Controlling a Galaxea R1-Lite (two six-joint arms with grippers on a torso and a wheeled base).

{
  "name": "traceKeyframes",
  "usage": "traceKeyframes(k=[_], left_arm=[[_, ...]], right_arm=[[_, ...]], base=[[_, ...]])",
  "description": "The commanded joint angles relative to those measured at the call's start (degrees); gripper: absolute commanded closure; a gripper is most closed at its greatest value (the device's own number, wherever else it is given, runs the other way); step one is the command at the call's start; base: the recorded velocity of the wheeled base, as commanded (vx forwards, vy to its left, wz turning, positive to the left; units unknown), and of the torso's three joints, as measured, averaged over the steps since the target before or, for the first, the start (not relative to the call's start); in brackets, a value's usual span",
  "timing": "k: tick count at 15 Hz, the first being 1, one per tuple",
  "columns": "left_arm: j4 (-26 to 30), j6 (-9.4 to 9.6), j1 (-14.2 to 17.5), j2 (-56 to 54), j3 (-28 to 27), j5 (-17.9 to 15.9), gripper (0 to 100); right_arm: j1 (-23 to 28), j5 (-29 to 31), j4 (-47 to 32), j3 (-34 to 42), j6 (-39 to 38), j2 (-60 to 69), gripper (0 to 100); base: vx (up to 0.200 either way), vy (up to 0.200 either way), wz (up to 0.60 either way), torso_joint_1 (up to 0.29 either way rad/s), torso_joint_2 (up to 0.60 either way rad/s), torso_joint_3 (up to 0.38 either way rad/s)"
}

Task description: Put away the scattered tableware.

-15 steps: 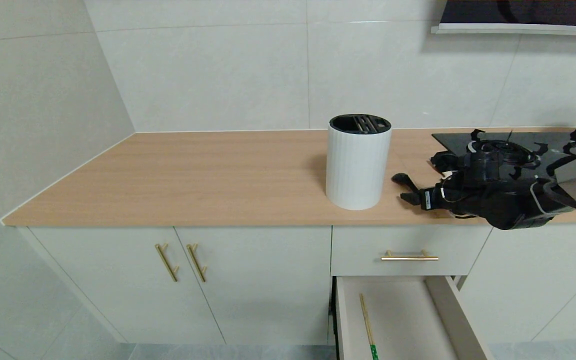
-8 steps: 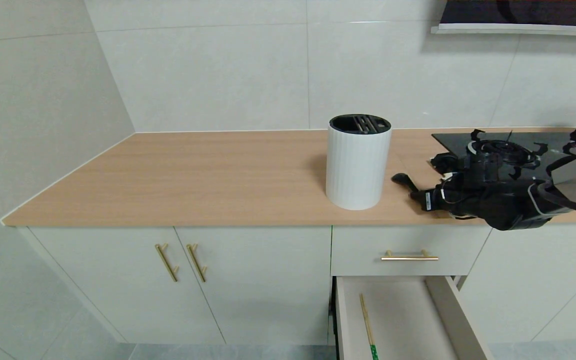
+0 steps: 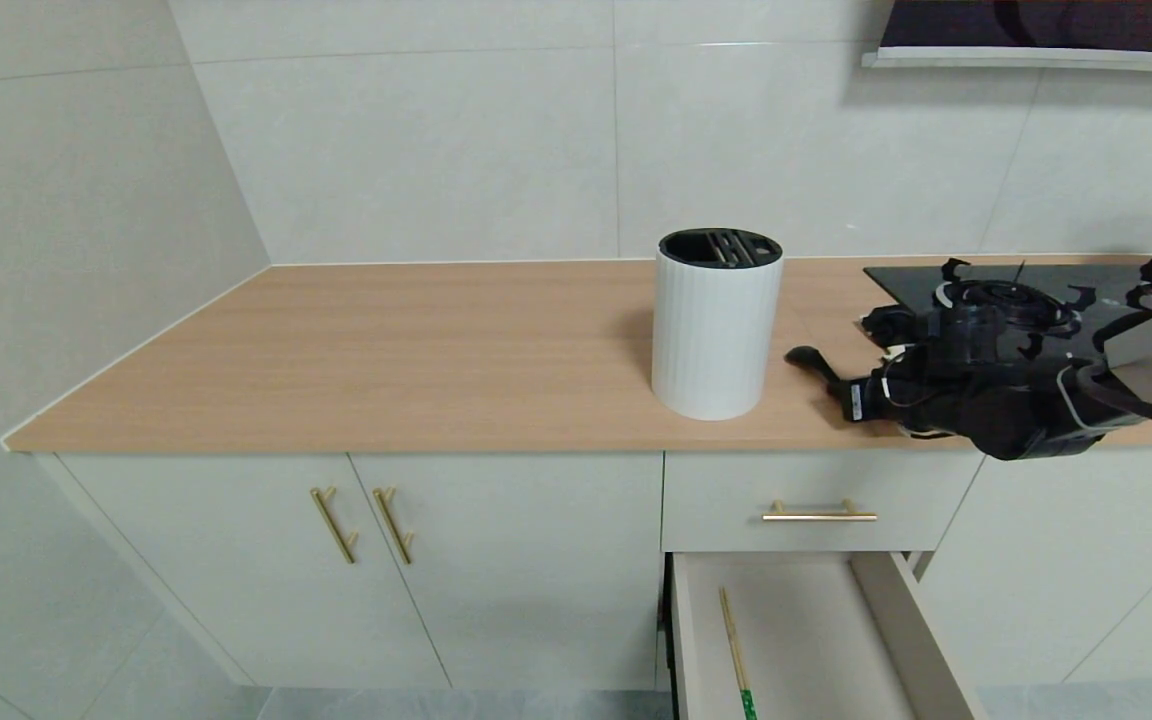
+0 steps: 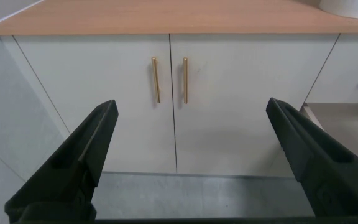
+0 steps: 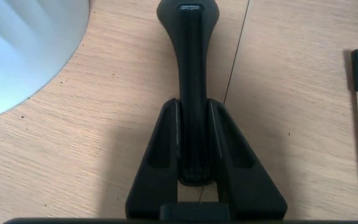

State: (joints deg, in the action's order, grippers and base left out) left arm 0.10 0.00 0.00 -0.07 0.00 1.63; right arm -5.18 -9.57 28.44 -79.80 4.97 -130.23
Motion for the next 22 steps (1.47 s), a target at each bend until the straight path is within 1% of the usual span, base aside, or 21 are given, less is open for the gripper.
traceKeyframes(k=[1, 2, 4, 5, 7, 8, 9, 10, 11, 14, 17, 18, 22], left_arm=[[-0.01, 0.0, 0.0, 0.07, 0.0, 0.04, 0], [-0.01, 0.0, 0.0, 0.07, 0.0, 0.04, 0], [-0.01, 0.0, 0.0, 0.07, 0.0, 0.04, 0], [-0.01, 0.0, 0.0, 0.07, 0.0, 0.04, 0], [-0.01, 0.0, 0.0, 0.07, 0.0, 0.04, 0], [-0.01, 0.0, 0.0, 0.07, 0.0, 0.04, 0], [-0.01, 0.0, 0.0, 0.07, 0.0, 0.04, 0], [-0.01, 0.0, 0.0, 0.07, 0.0, 0.04, 0], [-0.01, 0.0, 0.0, 0.07, 0.0, 0.04, 0], [-0.01, 0.0, 0.0, 0.07, 0.0, 0.04, 0], [-0.01, 0.0, 0.0, 0.07, 0.0, 0.04, 0], [-0.01, 0.0, 0.0, 0.07, 0.0, 0.04, 0], [-0.01, 0.0, 0.0, 0.07, 0.0, 0.04, 0]], right_arm=[[-0.09, 0.34, -0.4, 0.43, -0.49, 2.35, 100], [-0.44, 0.69, -2.95, 0.7, -1.81, 4.02, 100], [-1.06, 0.87, -11.48, 1.31, -6.82, 10.26, 100], [-1.59, 1.04, -14.29, 3.07, -9.02, 13.69, 100], [-1.76, 1.22, -16.05, 9.58, -11.39, 21.86, 100], [-1.94, 1.84, -16.58, 13.53, -11.83, 26.08, 100], [-2.2, 2.27, -17.54, 15.82, -11.83, 28.63, 100], [-2.55, 2.36, -20.35, 20.21, -11.83, 34.26, 100], [-3.08, 2.1, -21.41, 23.11, -11.83, 38.03, 100], [-5.19, 2.45, -21.5, 30.41, -11.74, 45.94, 100], [-6.42, 2.45, -21.23, 36.38, -11.65, 50.25, 100], [-7.3, 2.71, -21.15, 37.7, -11.39, 50.87, 100], [-7.48, 3.07, -21.15, 39.28, -11.3, 50.34, 100]], base=[[0.0, 0.0, 0.0, 0.0, 0.0, 0.0], [0.0, 0.0, 0.0, 0.0, 0.0, 0.0], [0.0, 0.0, 0.0, 0.0, 0.0, 0.0], [0.0, 0.0, 0.0, 0.0, 0.0, 0.0], [0.0, 0.0, 0.0, 0.0, 0.0, 0.0], [0.0, 0.0, 0.0, 0.0, 0.0, 0.0], [0.0, 0.0, 0.0, 0.0, 0.0, 0.0], [0.0, 0.0, 0.0, 0.0, 0.0, 0.0], [0.0, 0.0, 0.0, 0.0, 0.0, 0.0], [0.0, 0.0, 0.0, 0.0, 0.0, 0.0], [0.0, 0.0, 0.0, 0.0, 0.0, 0.0], [0.0, 0.0, 0.0, 0.0, 0.0, 0.0], [0.0, 0.0, 0.0, 0.0, 0.0, 0.0]])
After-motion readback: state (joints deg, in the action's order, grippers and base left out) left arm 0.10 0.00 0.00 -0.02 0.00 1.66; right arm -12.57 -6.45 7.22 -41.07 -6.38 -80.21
